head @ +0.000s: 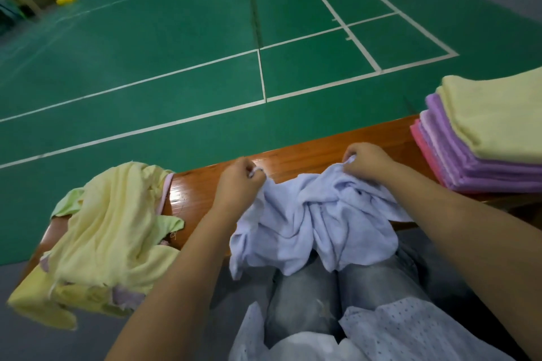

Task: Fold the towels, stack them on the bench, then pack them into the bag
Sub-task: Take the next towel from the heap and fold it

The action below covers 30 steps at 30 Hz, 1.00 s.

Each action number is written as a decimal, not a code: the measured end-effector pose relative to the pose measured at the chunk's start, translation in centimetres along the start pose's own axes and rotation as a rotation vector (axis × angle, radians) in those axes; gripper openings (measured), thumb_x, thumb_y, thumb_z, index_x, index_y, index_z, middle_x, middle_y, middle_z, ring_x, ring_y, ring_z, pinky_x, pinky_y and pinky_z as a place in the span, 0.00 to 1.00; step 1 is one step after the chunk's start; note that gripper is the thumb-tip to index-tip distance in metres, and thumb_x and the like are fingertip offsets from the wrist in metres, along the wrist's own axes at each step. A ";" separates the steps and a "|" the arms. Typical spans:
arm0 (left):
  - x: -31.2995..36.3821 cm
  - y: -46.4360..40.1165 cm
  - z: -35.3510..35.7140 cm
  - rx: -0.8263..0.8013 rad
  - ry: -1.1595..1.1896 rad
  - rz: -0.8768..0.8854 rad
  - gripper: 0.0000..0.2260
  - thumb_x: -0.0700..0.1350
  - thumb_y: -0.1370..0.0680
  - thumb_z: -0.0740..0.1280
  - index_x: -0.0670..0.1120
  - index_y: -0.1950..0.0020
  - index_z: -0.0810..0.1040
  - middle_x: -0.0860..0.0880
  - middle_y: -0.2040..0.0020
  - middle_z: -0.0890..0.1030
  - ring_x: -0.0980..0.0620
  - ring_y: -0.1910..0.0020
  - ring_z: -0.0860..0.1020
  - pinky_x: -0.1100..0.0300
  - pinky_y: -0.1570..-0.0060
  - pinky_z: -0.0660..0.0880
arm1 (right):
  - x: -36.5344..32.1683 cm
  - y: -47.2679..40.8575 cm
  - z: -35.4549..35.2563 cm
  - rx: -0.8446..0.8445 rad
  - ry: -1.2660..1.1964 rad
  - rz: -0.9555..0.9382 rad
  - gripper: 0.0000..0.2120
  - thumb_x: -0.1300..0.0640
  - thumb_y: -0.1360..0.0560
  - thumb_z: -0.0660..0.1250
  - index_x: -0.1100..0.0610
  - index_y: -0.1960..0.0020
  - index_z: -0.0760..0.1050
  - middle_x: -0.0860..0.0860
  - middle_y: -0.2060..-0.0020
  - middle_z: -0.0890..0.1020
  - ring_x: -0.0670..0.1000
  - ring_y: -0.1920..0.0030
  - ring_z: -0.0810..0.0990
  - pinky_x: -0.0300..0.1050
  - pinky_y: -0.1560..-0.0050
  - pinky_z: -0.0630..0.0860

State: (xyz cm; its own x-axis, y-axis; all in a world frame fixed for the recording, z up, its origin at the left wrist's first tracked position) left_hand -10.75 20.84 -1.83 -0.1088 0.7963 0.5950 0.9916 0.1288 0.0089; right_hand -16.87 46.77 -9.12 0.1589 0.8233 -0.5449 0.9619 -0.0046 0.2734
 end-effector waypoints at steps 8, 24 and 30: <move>4.4 -0.1 2.9 -0.406 0.271 0.055 0.18 0.49 0.24 0.71 0.59 0.36 0.71 0.51 0.67 0.73 0.55 0.71 0.70 0.64 0.73 0.69 | -7.8 4.6 -5.8 -0.090 -0.601 -0.385 0.05 0.58 0.25 0.68 0.52 0.58 0.75 0.49 0.64 0.76 0.46 0.62 0.72 0.37 0.60 0.70; 0.8 -3.0 -4.2 -0.026 0.804 -0.193 0.12 0.41 0.20 0.64 0.44 0.64 0.71 0.53 0.76 0.72 0.57 0.77 0.70 0.63 0.72 0.71 | -2.7 5.6 -8.3 -0.069 -0.178 -0.295 0.09 0.54 0.30 0.75 0.56 0.54 0.78 0.51 0.62 0.80 0.47 0.62 0.74 0.42 0.60 0.71; -2.3 -3.2 -2.7 0.070 0.873 -0.370 0.12 0.41 0.19 0.64 0.43 0.63 0.70 0.48 0.72 0.67 0.52 0.75 0.65 0.59 0.73 0.63 | 0.2 5.8 -9.3 0.050 -0.387 -0.169 0.03 0.63 0.29 0.72 0.58 0.56 0.79 0.51 0.63 0.80 0.48 0.61 0.75 0.39 0.59 0.72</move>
State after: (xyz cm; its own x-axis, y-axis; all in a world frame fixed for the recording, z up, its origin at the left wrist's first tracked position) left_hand -13.47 16.96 -1.03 -0.2962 -0.0208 0.9549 0.8953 0.3422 0.2852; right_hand -13.36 52.15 -0.24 0.0609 0.5414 -0.8386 0.9897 0.0764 0.1212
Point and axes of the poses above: each hand's wrist, its own y-axis away from the middle knuckle, its own z-axis out of the palm, x = y × z, the point moved 6 cm from there along -y, towards the middle knuckle
